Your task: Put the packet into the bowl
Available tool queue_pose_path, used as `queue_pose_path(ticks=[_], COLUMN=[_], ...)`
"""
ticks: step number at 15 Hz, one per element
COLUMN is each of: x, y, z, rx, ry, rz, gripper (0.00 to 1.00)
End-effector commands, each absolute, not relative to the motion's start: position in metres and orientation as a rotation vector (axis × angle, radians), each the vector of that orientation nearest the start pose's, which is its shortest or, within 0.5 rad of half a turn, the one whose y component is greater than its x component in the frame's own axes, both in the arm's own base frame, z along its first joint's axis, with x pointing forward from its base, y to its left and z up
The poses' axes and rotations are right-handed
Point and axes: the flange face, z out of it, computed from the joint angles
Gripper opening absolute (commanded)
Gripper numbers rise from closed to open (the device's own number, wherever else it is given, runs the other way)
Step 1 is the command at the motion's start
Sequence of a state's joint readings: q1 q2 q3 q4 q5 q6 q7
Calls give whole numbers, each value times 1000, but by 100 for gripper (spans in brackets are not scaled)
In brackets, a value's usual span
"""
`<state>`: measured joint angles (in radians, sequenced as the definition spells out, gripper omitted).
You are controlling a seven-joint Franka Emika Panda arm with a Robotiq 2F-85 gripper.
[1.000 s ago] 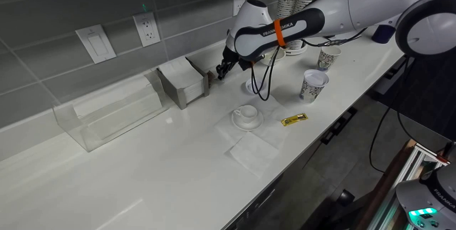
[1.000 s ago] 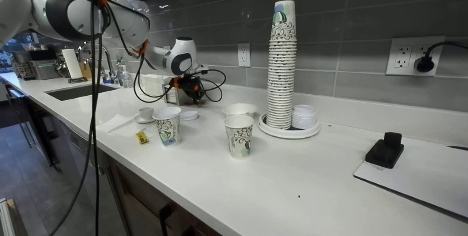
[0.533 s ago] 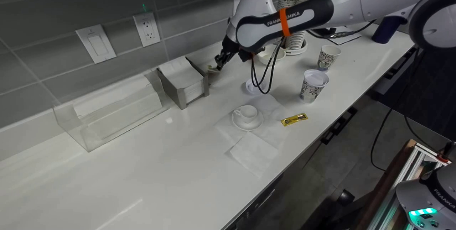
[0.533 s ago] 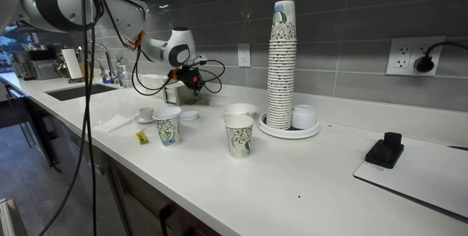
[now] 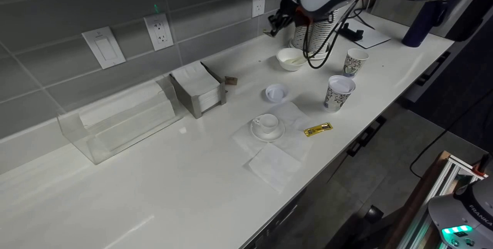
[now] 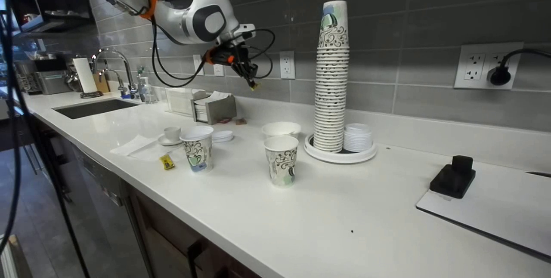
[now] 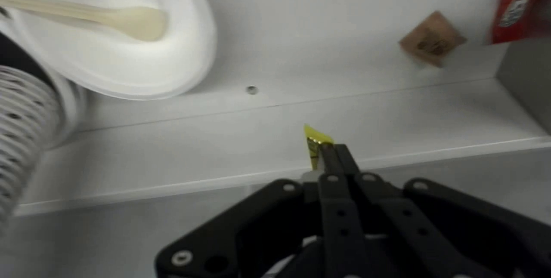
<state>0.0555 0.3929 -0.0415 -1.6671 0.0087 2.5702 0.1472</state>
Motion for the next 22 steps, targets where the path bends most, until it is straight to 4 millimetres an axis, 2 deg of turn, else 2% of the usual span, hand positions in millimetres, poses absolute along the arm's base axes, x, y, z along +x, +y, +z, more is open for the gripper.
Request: queue_pose_path(ticks=[1,3,6,9,12,13,15,17,22], x=[666,665,669,675,681,682,684,683,677], y=[-45,-67,-79,-76,-67,-66,-69,-71,-63], z=[430,416,396,384,376,375,376,378,400], rx=[-3061,-3088,-3093,-3048,-3004,-2995,-2977,-2947,-2895], ry=[490,674,937,1069,1112,1129,1175,1214,1213], rz=[-775,-734,-670,-645,-638,-644,-667,-674,-720], gripper=[0,0,0,0,0,26,33,47,82])
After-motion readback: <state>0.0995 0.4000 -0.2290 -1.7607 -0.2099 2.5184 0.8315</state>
